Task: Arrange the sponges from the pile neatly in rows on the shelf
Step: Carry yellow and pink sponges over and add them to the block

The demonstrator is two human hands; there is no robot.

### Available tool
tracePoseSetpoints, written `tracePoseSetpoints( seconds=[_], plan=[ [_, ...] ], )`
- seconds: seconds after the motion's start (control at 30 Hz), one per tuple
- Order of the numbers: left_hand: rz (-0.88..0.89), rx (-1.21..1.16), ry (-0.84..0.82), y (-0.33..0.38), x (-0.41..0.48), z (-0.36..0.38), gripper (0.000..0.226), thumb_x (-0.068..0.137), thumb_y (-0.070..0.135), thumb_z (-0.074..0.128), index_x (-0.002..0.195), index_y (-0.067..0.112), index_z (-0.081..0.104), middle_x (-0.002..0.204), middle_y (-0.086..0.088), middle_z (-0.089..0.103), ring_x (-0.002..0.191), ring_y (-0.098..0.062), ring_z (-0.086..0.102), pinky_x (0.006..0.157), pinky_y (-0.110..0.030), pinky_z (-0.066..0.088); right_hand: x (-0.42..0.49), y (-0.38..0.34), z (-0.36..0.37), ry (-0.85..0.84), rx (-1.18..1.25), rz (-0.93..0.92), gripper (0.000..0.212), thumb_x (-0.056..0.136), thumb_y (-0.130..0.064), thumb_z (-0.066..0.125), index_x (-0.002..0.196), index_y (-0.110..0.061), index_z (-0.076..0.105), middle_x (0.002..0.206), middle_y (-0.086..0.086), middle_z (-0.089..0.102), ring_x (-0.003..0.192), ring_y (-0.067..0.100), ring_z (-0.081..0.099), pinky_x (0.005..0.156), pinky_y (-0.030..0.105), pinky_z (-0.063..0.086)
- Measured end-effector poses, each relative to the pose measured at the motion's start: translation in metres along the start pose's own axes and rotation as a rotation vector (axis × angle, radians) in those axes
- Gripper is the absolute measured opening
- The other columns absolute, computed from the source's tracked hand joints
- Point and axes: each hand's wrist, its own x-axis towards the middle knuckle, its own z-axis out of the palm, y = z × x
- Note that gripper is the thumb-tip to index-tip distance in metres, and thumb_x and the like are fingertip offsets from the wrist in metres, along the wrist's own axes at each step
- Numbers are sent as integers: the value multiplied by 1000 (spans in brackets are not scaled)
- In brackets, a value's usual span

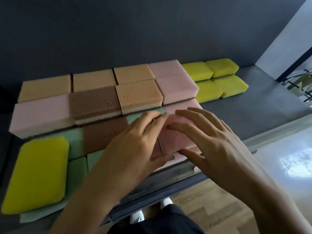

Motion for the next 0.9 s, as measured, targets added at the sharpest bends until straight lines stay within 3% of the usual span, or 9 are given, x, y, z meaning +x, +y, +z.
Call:
tracePoseSetpoints(
  seconds=[0.1,0.2,0.27,0.33,0.47,0.57,0.9],
  plan=[
    [8,-31,-27,-5,7,-1,79,86,69,50,150,25,32,150,16,32,123,-3,47,92,-19,44,4,16,-3,-18,7,8,68,76,-28,82,136,-27,52,147,0,45,140,22,36,105,37,37],
    [-31,-36,-5,-5,13,-4,72,88,56,57,149,25,35,149,18,32,127,-2,42,96,-20,41,9,35,-5,-30,14,9,64,78,-28,81,135,-25,52,148,0,45,141,23,36,106,42,41],
    [-64,27,31,-4,22,-5,65,89,43,61,146,19,42,147,12,38,128,-6,42,100,-20,37,15,45,-5,-22,22,4,63,78,-28,81,134,-24,53,148,2,46,140,24,37,106,44,42],
    [-86,117,58,-3,33,-4,58,89,34,61,141,13,48,144,2,43,131,-15,42,105,-29,37,21,53,-4,-21,24,-12,62,78,-28,80,134,-23,53,148,2,45,140,25,37,107,44,41],
    [-157,197,10,-1,48,-2,55,90,32,47,140,10,49,146,-5,43,138,-23,36,112,-42,34,33,64,2,-12,38,-42,61,77,-26,80,132,-20,56,145,6,49,138,29,40,106,44,39],
    [-205,220,-35,2,55,0,58,89,33,39,141,10,48,148,-6,42,140,-23,33,113,-40,28,38,70,7,-19,47,-45,62,76,-25,81,132,-20,55,145,7,49,138,30,41,106,45,38],
    [-242,279,-46,-2,63,9,58,81,32,54,135,10,54,142,-6,47,132,-25,42,107,-35,27,49,87,14,-44,73,-69,64,75,-27,80,133,-21,54,145,5,48,137,30,41,104,47,41]
  ],
)
